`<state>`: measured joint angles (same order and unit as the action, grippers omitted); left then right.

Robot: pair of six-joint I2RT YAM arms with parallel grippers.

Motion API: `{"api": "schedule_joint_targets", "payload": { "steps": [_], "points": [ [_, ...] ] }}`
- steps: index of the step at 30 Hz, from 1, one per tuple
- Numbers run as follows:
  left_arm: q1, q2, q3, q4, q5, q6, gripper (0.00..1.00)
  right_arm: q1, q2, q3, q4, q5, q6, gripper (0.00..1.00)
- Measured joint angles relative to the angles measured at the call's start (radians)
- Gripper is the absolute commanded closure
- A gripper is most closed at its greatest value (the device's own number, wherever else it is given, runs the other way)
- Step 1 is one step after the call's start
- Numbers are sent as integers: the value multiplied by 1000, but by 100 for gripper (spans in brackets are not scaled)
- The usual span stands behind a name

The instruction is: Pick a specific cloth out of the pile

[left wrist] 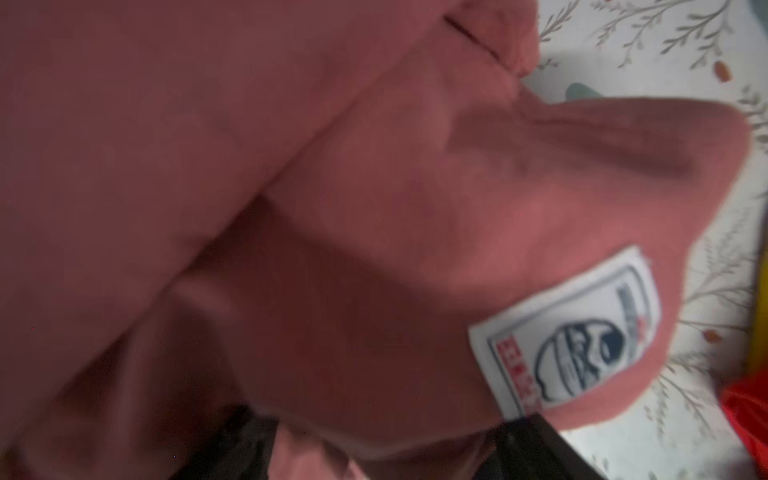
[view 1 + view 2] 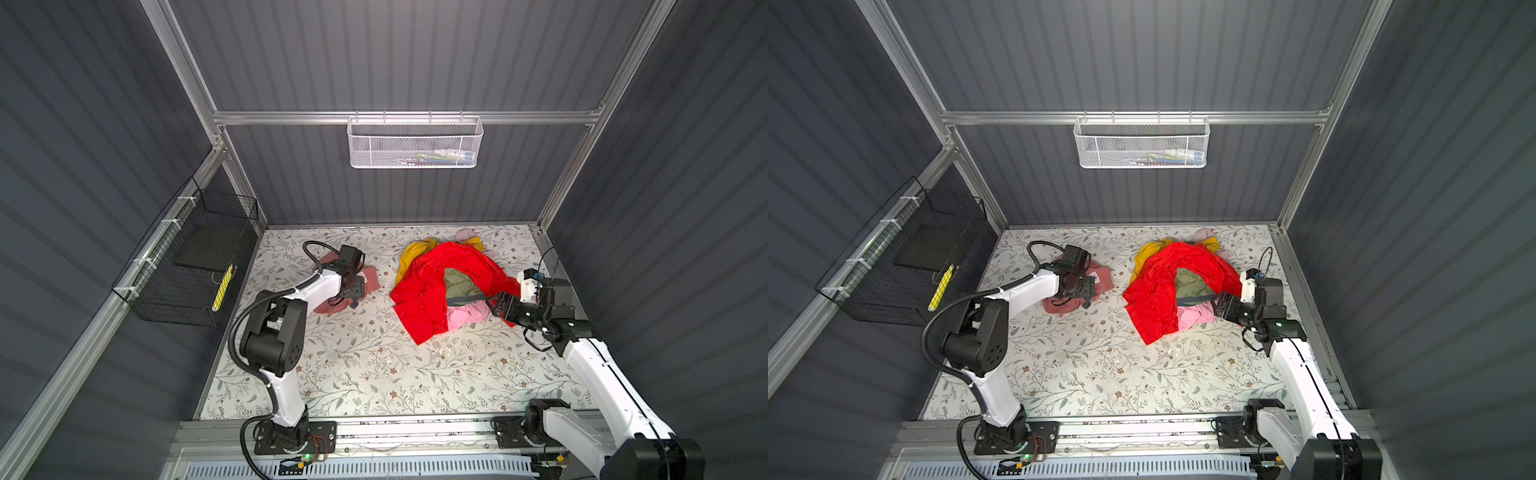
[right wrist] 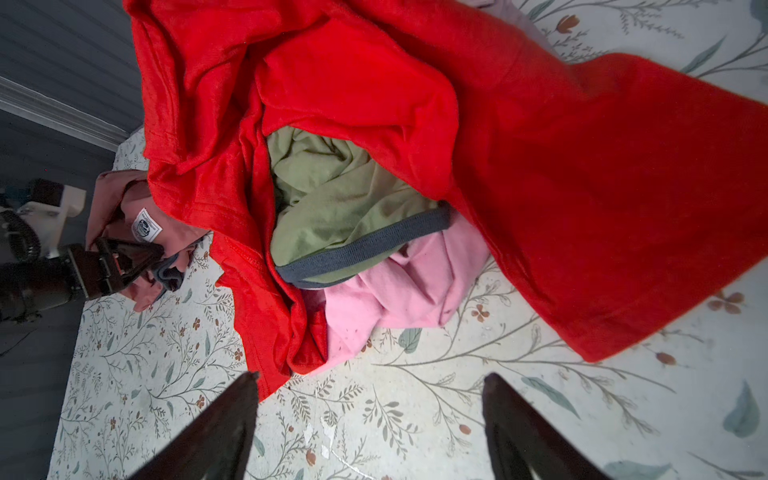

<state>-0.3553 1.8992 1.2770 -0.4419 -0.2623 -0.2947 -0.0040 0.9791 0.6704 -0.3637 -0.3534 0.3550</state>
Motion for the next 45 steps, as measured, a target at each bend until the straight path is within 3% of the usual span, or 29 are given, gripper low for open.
{"api": "schedule_joint_targets", "payload": {
  "steps": [12, 18, 23, 25, 27, 30, 36, 45],
  "points": [
    [151, 50, 27, 73, 46, 22, 24, 0, -21, -55, 35, 73, -41, 12],
    [158, 60, 34, 76, 47, 32, 22, 0, -20, -55, 53, 84, -48, 12],
    [158, 63, 39, 81, 62, 38, 14, 0, -17, -57, 72, 89, -54, 10],
    [158, 61, 37, 91, 66, 42, 4, 0, -15, -63, 88, 93, -62, 9],
    [157, 47, 21, 106, 68, 49, 0, 0, -15, -70, 105, 99, -74, 7],
    [148, -2, -35, 128, 64, 55, 0, 0, -15, -80, 139, 118, -94, 1],
    [85, -169, -194, 185, -2, 83, 0, 0, -11, -121, 275, 156, -150, 1],
    [7, -478, -541, 413, -122, 105, 0, 0, 83, -339, 716, 250, -288, 1]
  ]
}}
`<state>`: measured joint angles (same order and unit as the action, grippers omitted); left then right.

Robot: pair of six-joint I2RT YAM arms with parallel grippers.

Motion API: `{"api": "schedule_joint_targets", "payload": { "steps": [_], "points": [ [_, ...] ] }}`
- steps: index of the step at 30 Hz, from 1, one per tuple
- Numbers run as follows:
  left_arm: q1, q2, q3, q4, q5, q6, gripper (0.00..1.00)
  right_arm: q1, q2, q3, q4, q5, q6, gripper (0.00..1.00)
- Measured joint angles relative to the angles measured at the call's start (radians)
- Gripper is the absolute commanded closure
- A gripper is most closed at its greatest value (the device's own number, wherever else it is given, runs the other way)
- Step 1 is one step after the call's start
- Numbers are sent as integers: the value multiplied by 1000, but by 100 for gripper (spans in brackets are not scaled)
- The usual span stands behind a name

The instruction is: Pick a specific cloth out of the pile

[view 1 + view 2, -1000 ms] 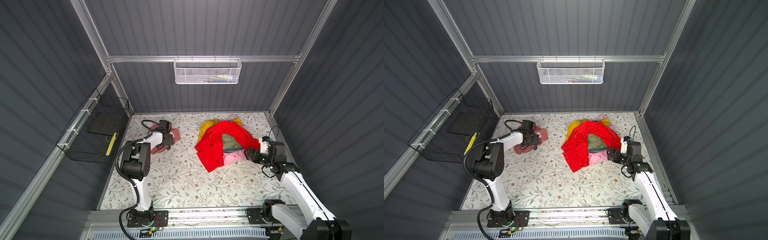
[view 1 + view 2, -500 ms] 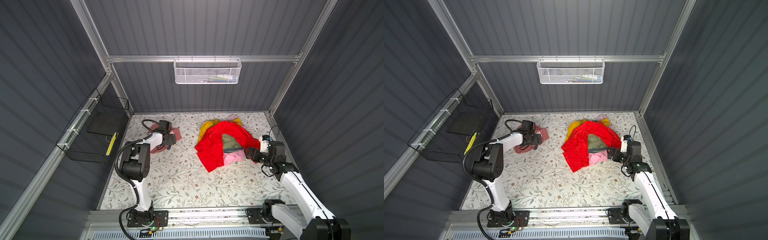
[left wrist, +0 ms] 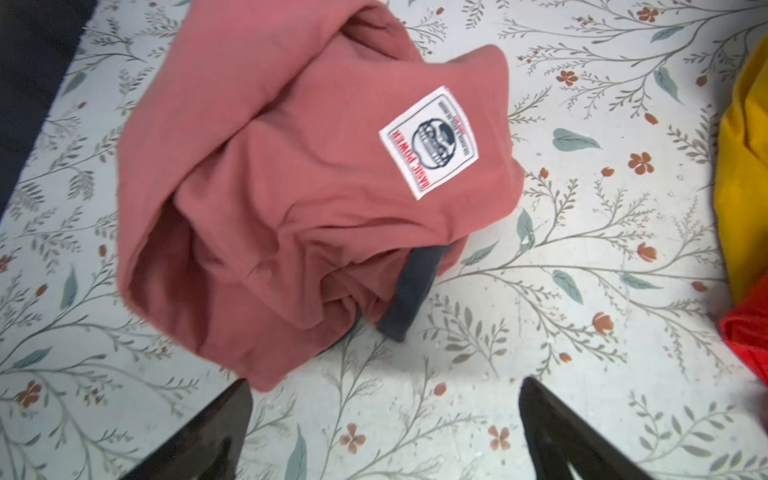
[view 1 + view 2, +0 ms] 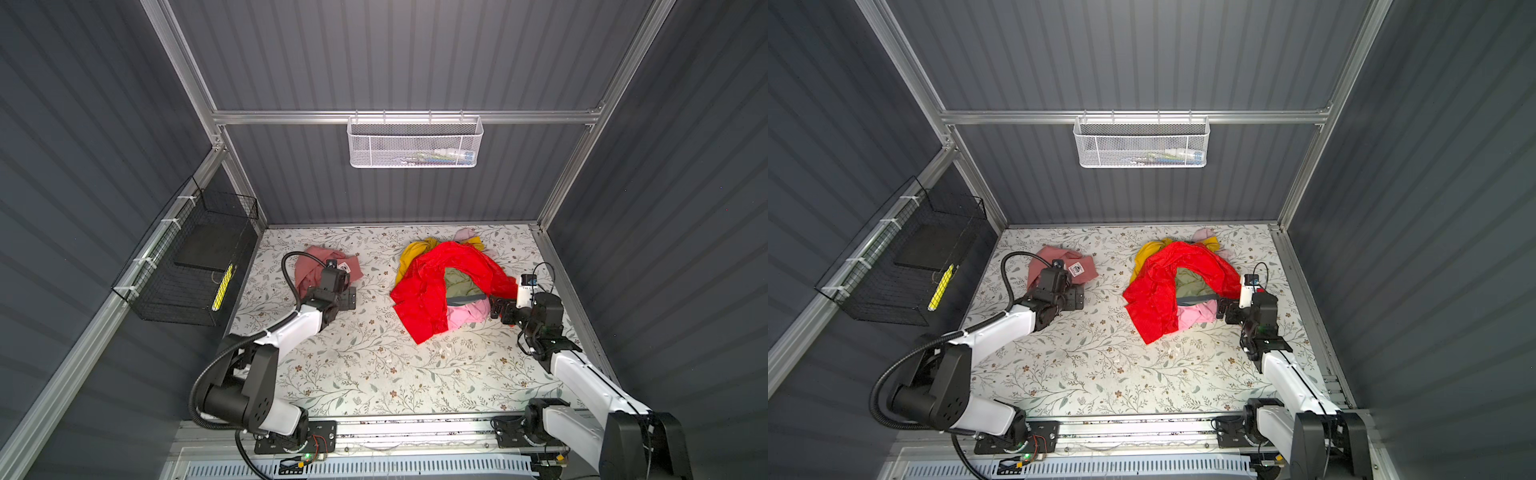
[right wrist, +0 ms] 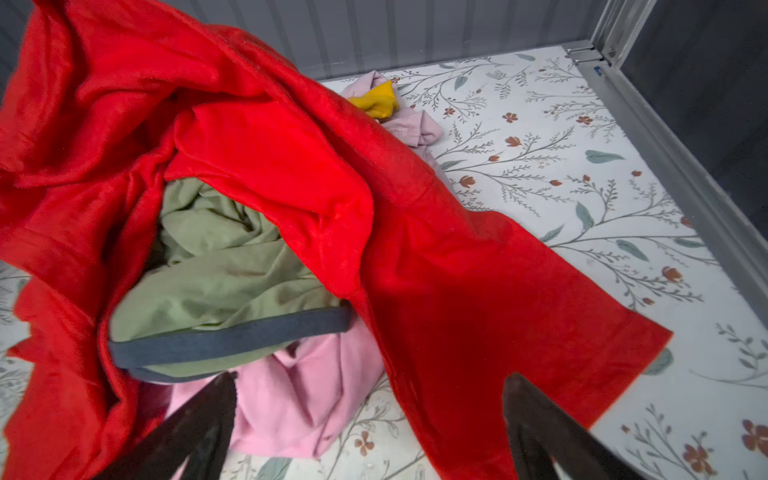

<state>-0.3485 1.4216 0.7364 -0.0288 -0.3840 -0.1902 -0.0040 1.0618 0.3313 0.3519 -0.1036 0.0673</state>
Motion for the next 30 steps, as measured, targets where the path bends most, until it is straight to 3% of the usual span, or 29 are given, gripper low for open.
{"api": "schedule_joint_targets", "payload": {
  "steps": [8, 15, 20, 24, 30],
  "points": [
    [3, -103, -159, 211, -114, 42, 0, -13, 161, -51, 324, 61, -68, 1],
    [18, -155, -344, 502, -210, 110, 0, -57, 191, -42, 413, 65, -67, 1],
    [51, -78, -373, 657, -246, 132, 0, -57, 229, -70, 553, 37, -59, 1],
    [90, 35, -386, 810, -245, 161, 0, -57, 385, -97, 700, 25, -49, 1],
    [172, 246, -381, 1046, -160, 192, 0, -61, 396, -54, 658, 36, -37, 1]
  ]
}}
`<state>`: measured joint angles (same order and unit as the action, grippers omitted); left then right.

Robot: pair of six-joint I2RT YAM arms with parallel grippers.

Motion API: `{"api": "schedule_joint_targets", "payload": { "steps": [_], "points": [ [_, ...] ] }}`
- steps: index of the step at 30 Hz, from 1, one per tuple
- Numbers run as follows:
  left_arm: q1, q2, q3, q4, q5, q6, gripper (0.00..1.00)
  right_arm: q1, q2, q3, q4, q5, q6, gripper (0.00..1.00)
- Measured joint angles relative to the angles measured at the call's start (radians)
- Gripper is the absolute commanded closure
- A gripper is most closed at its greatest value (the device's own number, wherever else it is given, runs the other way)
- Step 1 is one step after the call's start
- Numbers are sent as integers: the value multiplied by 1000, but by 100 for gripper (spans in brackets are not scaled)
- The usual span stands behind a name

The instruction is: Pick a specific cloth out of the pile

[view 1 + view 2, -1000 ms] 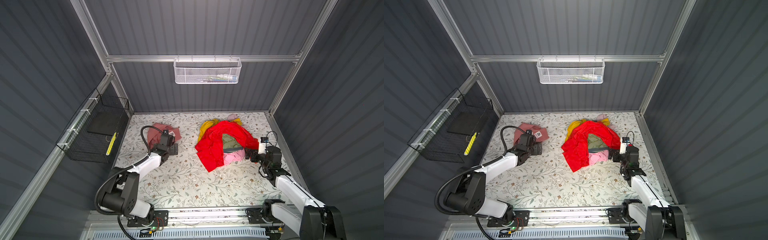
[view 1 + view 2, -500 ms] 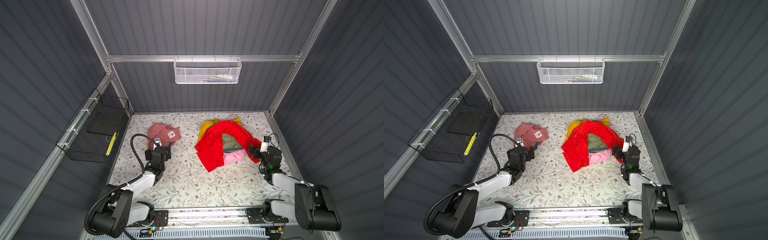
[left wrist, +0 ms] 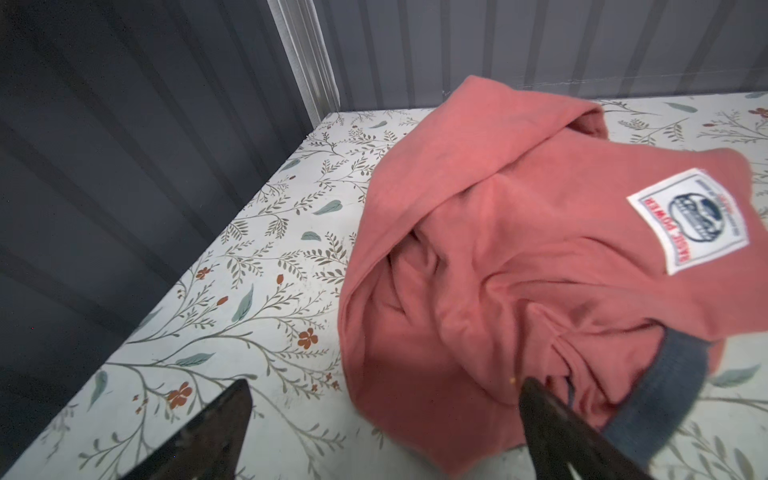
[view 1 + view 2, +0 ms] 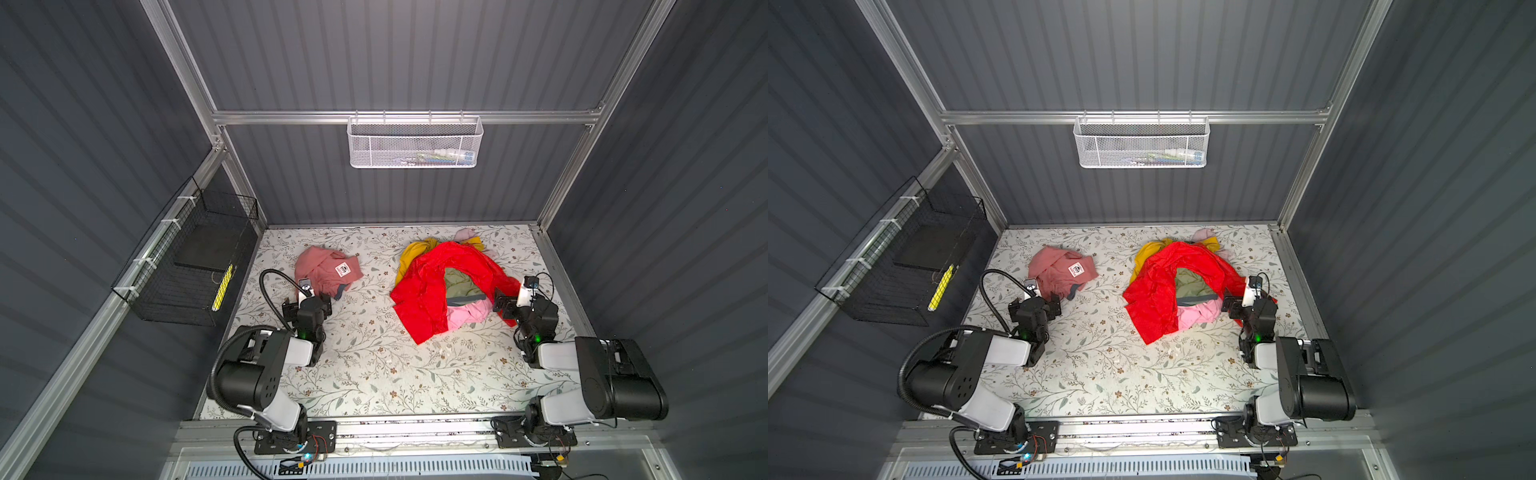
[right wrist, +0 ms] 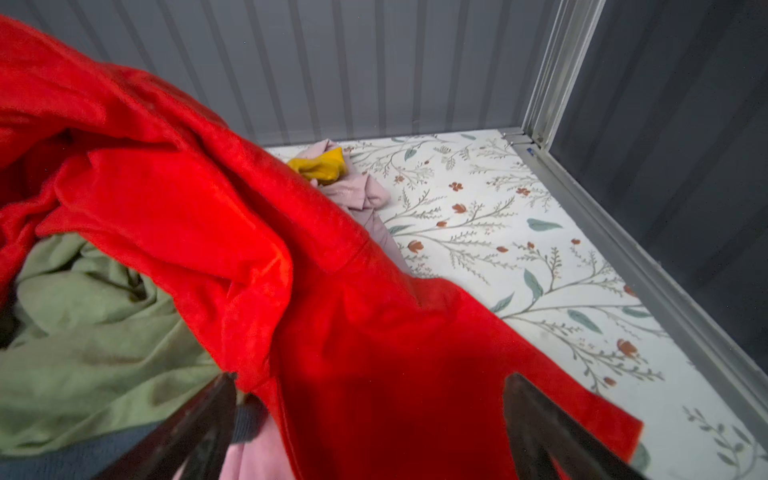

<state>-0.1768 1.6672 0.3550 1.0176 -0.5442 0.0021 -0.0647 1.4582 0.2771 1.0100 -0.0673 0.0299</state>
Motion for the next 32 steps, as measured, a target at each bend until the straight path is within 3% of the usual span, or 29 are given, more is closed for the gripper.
{"api": "schedule_joint_targets", "payload": {
  "steps": [8, 32],
  "points": [
    [48, 61, 79, -56, 127, 6, 0, -2, 0, 46, -35, 16, 14, 1],
    [53, 61, 84, -64, 193, 6, 0, -2, 0, 46, -39, 19, 14, 1]
  ]
}}
